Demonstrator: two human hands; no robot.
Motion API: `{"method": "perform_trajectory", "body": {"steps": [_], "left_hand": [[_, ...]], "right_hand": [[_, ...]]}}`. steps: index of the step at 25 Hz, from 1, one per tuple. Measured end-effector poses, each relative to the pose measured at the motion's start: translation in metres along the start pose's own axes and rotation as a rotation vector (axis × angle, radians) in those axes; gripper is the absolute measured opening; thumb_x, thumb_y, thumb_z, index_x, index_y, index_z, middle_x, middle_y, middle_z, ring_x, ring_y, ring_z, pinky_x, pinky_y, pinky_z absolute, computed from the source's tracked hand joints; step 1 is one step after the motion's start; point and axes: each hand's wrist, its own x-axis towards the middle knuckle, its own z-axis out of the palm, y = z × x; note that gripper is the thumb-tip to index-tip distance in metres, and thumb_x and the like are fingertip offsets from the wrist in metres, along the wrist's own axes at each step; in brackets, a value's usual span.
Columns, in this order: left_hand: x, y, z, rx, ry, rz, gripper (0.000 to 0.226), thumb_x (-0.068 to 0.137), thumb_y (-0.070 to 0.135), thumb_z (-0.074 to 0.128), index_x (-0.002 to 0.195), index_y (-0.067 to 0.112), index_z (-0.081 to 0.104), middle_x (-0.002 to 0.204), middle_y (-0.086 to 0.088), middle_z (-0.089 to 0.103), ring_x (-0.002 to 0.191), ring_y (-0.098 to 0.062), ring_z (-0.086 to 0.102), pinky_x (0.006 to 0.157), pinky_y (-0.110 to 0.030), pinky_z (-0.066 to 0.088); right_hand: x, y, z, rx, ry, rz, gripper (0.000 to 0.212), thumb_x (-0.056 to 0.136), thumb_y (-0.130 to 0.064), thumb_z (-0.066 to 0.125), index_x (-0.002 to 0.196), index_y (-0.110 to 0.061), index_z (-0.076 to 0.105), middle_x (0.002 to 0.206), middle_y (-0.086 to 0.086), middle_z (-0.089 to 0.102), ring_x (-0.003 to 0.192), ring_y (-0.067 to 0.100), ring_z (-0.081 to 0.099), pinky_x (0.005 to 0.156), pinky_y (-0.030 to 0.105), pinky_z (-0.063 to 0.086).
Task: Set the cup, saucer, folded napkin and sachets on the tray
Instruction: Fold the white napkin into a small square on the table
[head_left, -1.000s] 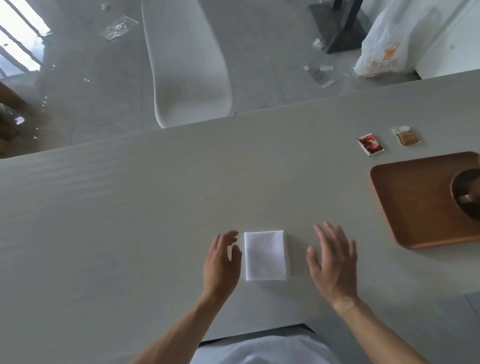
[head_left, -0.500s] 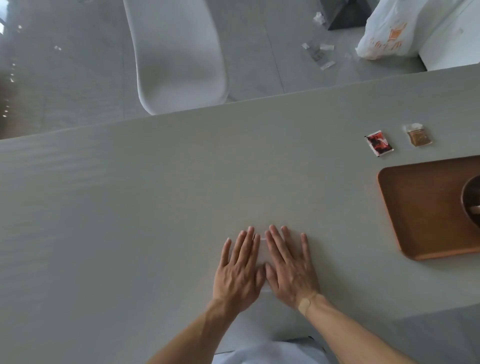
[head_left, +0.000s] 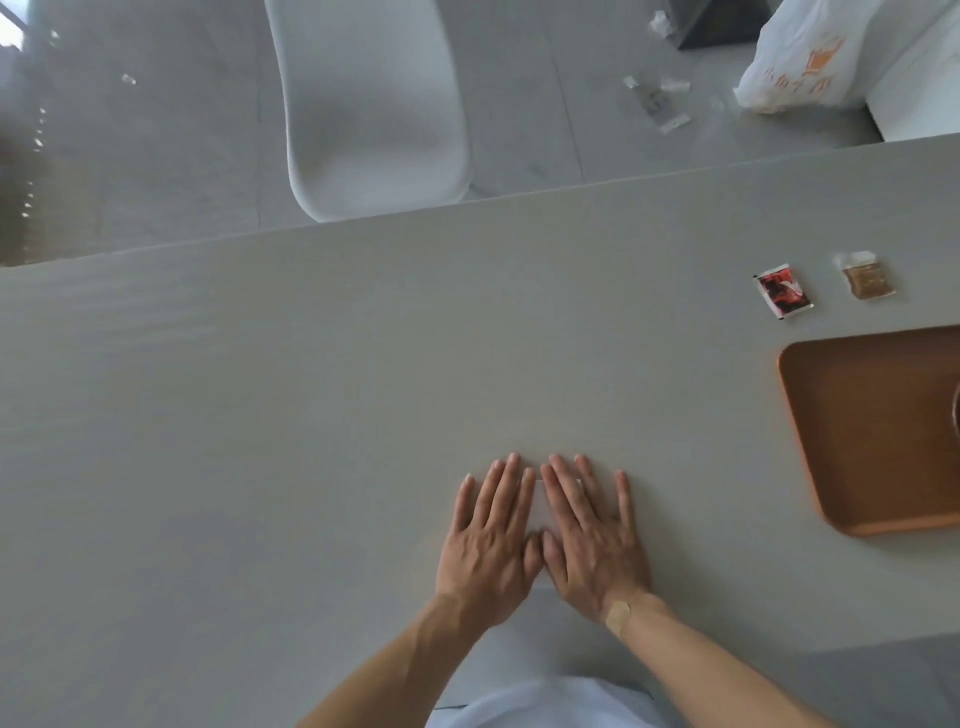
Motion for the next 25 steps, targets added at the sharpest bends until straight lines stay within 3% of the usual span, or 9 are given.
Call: {"method": "perform_trajectory", "body": {"steps": [5,10,15,22,25], "left_hand": [[-0.003,0.0,-0.02,-0.003,0.028,-0.023,0.064,0.1,0.043,0.023,0.155,0.011,0.015,0.163,-0.008,0.001,0.15,-0.03,0.001,0.118,-0.049,0.0],[-0.005,0.013,-0.014,-0.025,0.075,-0.002,0.058,0.101,0.031,0.031,0.152,0.006,0.024,0.162,-0.012,0.011,0.15,-0.031,0.011,0.119,-0.044,0.01],[-0.001,0.006,0.002,0.041,0.055,-0.001,0.06,0.101,0.036,0.027,0.153,0.007,0.021,0.162,-0.012,0.013,0.15,-0.028,0.011,0.118,-0.046,0.012],[0.006,0.004,0.012,0.01,0.059,0.004,0.062,0.1,0.039,0.026,0.153,0.008,0.022,0.162,-0.012,0.018,0.15,-0.028,0.014,0.119,-0.044,0.013],[0.005,0.007,0.007,0.033,0.006,0.006,0.063,0.099,0.039,0.026,0.154,0.007,0.02,0.162,-0.013,0.015,0.15,-0.03,0.013,0.118,-0.045,0.012]], "right_hand": [[-0.001,0.0,-0.021,0.04,0.018,-0.041,0.065,0.092,-0.042,0.036,0.152,-0.019,0.028,0.162,0.002,0.021,0.148,0.028,0.021,0.115,0.058,0.01],[-0.008,-0.005,-0.019,-0.017,0.01,-0.022,0.057,0.101,-0.043,0.02,0.151,-0.019,0.029,0.162,0.0,0.023,0.15,0.028,0.014,0.114,0.063,0.013],[-0.006,0.0,-0.002,-0.025,0.01,-0.003,0.062,0.095,-0.038,0.031,0.153,-0.019,0.023,0.163,-0.003,0.017,0.15,0.027,0.015,0.114,0.064,0.012],[0.0,0.003,0.013,-0.035,0.049,-0.021,0.062,0.097,-0.04,0.021,0.155,-0.018,0.014,0.165,-0.004,0.01,0.151,0.026,0.008,0.117,0.064,0.007],[-0.001,0.003,0.012,-0.042,0.043,-0.011,0.063,0.096,-0.039,0.026,0.154,-0.018,0.016,0.164,-0.003,0.012,0.151,0.026,0.008,0.116,0.063,0.007]]}}
